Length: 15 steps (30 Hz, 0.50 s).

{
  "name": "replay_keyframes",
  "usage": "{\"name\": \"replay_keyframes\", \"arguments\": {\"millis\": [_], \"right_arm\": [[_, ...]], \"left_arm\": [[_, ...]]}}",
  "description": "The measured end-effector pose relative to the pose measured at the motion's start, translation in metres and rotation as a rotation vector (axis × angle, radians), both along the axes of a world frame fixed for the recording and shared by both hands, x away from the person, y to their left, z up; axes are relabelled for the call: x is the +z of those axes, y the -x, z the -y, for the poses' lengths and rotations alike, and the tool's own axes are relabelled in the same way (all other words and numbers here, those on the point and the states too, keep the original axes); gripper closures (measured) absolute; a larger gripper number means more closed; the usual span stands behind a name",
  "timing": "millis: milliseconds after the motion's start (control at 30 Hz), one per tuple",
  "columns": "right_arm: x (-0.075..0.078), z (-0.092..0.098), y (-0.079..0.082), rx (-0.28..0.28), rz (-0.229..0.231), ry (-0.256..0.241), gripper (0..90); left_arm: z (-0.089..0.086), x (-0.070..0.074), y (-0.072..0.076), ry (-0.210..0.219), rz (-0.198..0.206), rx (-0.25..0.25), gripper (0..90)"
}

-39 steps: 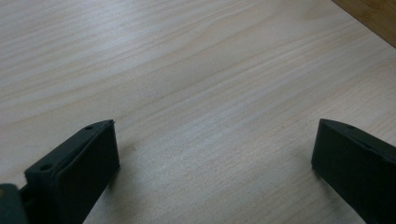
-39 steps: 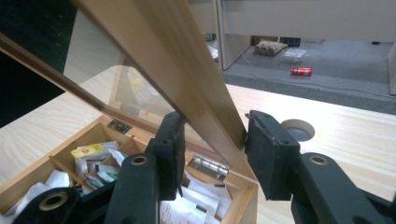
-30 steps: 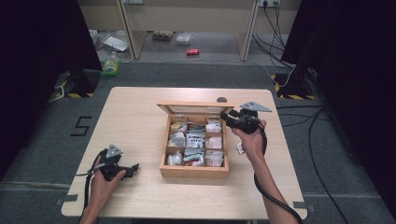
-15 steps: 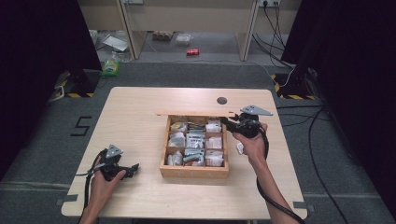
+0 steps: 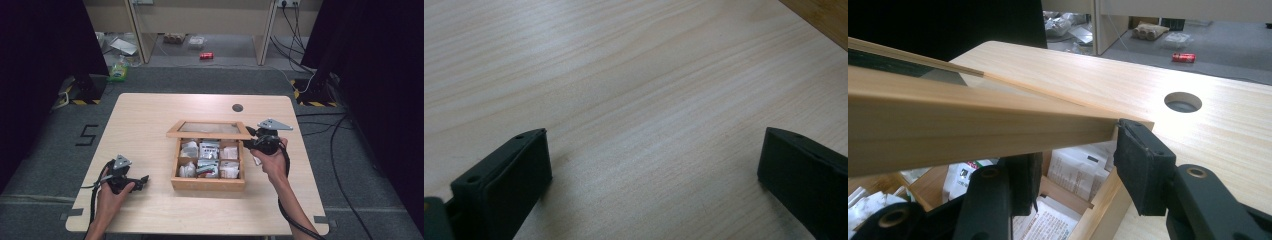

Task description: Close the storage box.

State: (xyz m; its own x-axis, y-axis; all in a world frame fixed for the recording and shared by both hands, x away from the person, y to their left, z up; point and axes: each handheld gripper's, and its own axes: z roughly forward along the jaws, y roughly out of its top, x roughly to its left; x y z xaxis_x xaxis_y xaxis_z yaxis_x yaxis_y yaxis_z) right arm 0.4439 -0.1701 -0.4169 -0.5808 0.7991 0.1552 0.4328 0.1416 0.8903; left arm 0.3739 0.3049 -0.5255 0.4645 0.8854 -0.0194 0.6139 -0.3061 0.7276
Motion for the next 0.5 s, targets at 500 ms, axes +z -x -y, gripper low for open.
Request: {"name": "replay_keyframes", "arguments": {"millis": [500], "right_arm": [[-0.0081,0.0057,0.0092,0.032,0.004,0.006,54.3]], "left_arm": [[0.0,0.0,0.0,0.0,-0.001,0.0,0.1]]}}
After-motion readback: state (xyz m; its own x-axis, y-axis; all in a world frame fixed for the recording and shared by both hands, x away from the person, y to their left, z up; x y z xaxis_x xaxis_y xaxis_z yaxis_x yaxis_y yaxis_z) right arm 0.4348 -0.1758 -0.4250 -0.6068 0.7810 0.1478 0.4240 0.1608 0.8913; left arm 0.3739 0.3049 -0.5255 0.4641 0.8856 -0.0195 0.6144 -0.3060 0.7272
